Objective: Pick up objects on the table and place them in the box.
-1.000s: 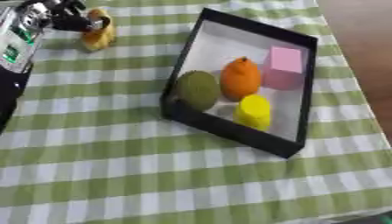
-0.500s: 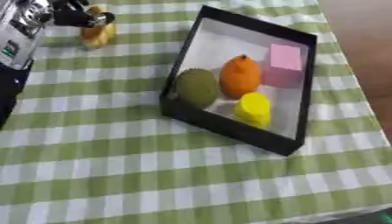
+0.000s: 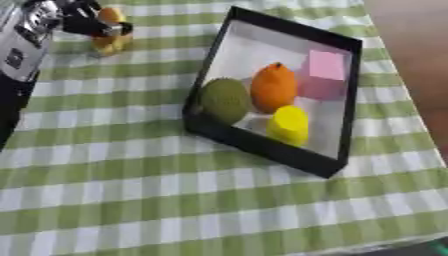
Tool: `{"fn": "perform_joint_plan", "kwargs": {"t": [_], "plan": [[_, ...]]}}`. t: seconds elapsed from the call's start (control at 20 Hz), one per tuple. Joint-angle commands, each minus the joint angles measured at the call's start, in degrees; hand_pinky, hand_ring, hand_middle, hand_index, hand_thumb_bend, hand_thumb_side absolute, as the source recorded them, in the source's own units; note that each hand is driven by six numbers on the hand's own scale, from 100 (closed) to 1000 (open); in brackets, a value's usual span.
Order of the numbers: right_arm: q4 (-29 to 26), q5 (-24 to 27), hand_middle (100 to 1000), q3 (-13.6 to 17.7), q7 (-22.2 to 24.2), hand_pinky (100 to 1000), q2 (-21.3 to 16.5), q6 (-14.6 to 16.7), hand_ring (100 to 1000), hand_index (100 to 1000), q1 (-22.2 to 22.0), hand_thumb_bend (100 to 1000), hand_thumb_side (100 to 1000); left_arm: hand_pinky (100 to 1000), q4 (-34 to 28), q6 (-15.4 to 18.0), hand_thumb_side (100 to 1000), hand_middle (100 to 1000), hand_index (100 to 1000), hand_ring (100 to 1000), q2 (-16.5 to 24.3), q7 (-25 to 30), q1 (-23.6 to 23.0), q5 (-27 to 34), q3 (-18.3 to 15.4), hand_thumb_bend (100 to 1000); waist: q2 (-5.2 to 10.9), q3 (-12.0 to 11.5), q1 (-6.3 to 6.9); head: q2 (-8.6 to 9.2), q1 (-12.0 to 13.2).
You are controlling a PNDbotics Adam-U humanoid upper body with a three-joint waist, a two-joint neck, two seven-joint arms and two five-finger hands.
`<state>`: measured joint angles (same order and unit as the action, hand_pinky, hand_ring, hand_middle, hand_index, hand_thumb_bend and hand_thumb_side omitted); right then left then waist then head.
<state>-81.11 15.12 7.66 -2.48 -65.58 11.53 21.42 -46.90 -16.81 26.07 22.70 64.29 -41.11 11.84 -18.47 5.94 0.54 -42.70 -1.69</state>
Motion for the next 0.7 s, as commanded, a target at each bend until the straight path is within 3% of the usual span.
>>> {"fn": "perform_joint_plan", "kwargs": {"t": [0.05, 0.35, 0.55, 0.7], "plan": [[0.0, -0.3, 773, 0.6, 0.1, 867, -1.8, 0.1, 876, 838, 0.6, 100, 443, 832, 0.9, 0.4, 542, 764, 859, 828, 0.4, -0.8, 1.1, -2.2, -0.8, 596, 0.95, 0.2, 0.43, 0.68, 0.3], [0.2, -0.4, 773, 0.6, 0.2, 867, -1.6, 0.1, 877, 838, 0.6, 100, 443, 824, 2.0, 1.0, 517, 747, 845, 811, -0.2, -1.0, 0.9, -2.8, -1.1, 528, 0.80, 0.3, 0.53, 0.78, 0.4], [0.4, -0.6, 774, 0.6, 0.2, 867, -1.6, 0.2, 877, 839, 0.4, 100, 444, 816, 2.1, 1.0, 461, 734, 812, 799, -0.4, -1.2, 0.8, -2.1, -1.1, 412, 0.82, 0.3, 0.58, 0.78, 0.4], [0.6, -0.6, 774, 0.7, 0.2, 867, -1.6, 0.2, 877, 839, 0.3, 100, 443, 802, 2.2, 0.7, 293, 711, 780, 778, -0.4, -1.3, 0.7, -1.4, -1.1, 200, 0.91, 0.3, 0.61, 0.71, 0.4]]}}
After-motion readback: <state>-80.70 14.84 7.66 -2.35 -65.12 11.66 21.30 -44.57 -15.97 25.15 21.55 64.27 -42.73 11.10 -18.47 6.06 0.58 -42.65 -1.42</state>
